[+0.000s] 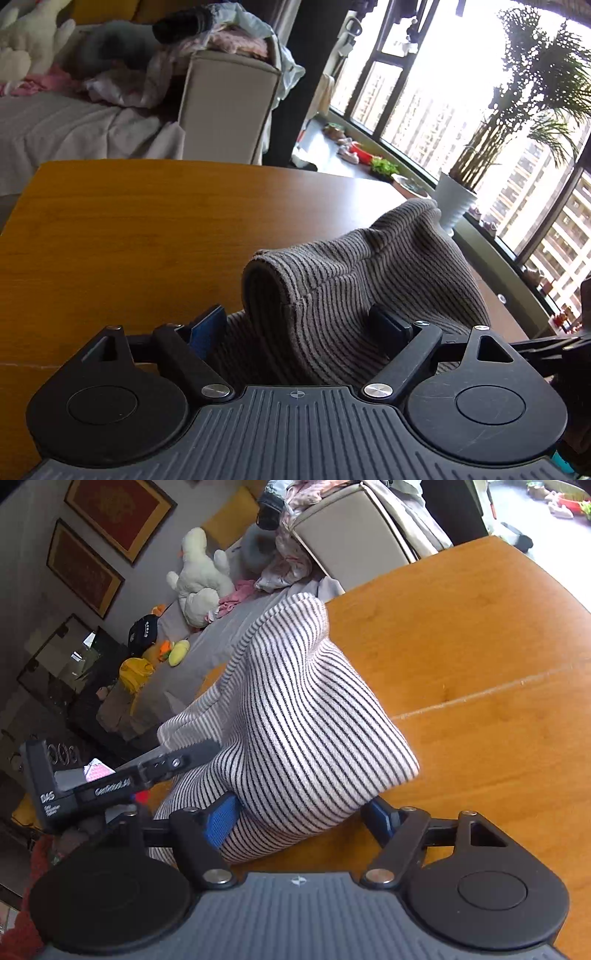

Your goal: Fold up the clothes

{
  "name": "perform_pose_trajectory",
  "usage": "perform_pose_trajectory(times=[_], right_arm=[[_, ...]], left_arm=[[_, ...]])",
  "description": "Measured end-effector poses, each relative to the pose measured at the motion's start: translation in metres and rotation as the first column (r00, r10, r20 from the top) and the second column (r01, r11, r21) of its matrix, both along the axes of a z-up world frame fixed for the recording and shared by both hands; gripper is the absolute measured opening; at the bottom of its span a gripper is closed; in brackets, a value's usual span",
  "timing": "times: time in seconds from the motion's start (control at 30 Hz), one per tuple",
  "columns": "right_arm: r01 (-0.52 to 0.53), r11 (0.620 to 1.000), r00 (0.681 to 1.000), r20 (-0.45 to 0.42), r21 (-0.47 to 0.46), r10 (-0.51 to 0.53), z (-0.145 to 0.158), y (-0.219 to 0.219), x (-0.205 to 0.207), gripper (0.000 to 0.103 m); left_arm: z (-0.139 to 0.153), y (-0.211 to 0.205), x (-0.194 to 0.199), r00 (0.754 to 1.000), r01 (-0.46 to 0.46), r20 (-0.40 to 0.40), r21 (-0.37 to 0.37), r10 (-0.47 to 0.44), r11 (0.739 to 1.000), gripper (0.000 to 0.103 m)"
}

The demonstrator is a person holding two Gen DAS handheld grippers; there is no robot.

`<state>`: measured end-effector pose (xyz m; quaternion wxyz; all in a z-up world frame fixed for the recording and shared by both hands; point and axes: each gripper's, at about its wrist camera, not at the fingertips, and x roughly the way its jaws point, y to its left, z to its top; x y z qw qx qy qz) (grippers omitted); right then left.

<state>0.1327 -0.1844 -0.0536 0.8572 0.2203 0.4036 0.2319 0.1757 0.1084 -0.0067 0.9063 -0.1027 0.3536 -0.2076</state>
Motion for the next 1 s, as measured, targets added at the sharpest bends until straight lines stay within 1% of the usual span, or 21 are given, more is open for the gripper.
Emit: perform_pose_trajectory(times=[0.1, 0.23, 0.37, 0.5, 0.57, 0.63, 0.7, 0.77, 0.87, 0.9, 1.0], right_arm=[[-0.007, 0.997, 0.998, 0.066, -0.071, 0.011, 0.008, 0.009, 0.018, 0.072], [-0.003, 0.987, 0.992, 0.126, -0.162, 0.024, 0.019, 0.023, 0.040, 0.072], [0.025, 0.957, 0.974, 0.221, -0.289, 0.042, 0.028, 0.035, 0.049, 0.072], [0.054, 0.941, 0.966, 0.256, -0.333, 0.036, 0.039, 0.030, 0.048, 0.072], [0.050, 0.945, 0.965, 0.260, -0.323, 0.038, 0.043, 0.026, 0.041, 0.072], [0.042, 0.956, 0.968, 0.248, -0.289, 0.032, 0.042, 0.018, 0.031, 0.079], [0.037, 0.969, 0.974, 0.227, -0.246, 0.020, 0.039, 0.009, 0.020, 0.082], [0.031, 0.982, 0.983, 0.181, -0.185, 0.003, 0.031, 0.001, 0.010, 0.084], [0.006, 0.990, 0.991, 0.136, -0.138, 0.013, 0.017, 0.000, -0.002, 0.086], [-0.002, 0.991, 0.992, 0.128, -0.132, 0.019, 0.013, 0.001, -0.005, 0.087], [-0.022, 0.993, 0.993, 0.113, -0.115, 0.035, 0.002, 0.008, -0.008, 0.087]], left_arm=[[0.000, 0.009, -0.011, 1.000, -0.025, -0.019, -0.026, 0.025, 0.999, 0.087], [-0.001, 0.010, -0.027, 0.997, -0.062, -0.045, -0.059, 0.060, 0.996, 0.086], [-0.003, -0.005, -0.041, 0.996, -0.069, -0.056, -0.092, 0.064, 0.993, 0.091], [-0.004, -0.034, -0.056, 1.000, -0.001, -0.031, -0.067, -0.002, 0.998, 0.092], [-0.001, -0.035, -0.059, 0.999, 0.020, -0.037, -0.093, -0.023, 0.996, 0.092], [0.006, -0.027, -0.061, 0.999, 0.012, -0.033, -0.135, -0.017, 0.991, 0.092], [0.019, -0.015, -0.065, 1.000, -0.019, 0.003, -0.162, 0.020, 0.987, 0.092], [0.031, -0.004, -0.067, 0.996, -0.063, 0.045, -0.178, 0.072, 0.982, 0.094], [0.043, 0.006, -0.057, 0.989, -0.115, 0.069, -0.169, 0.128, 0.979, 0.096], [0.042, 0.005, -0.050, 0.990, -0.120, 0.057, -0.153, 0.130, 0.981, 0.096], [0.023, -0.007, -0.029, 0.992, -0.123, -0.013, -0.088, 0.122, 0.989, 0.096]])
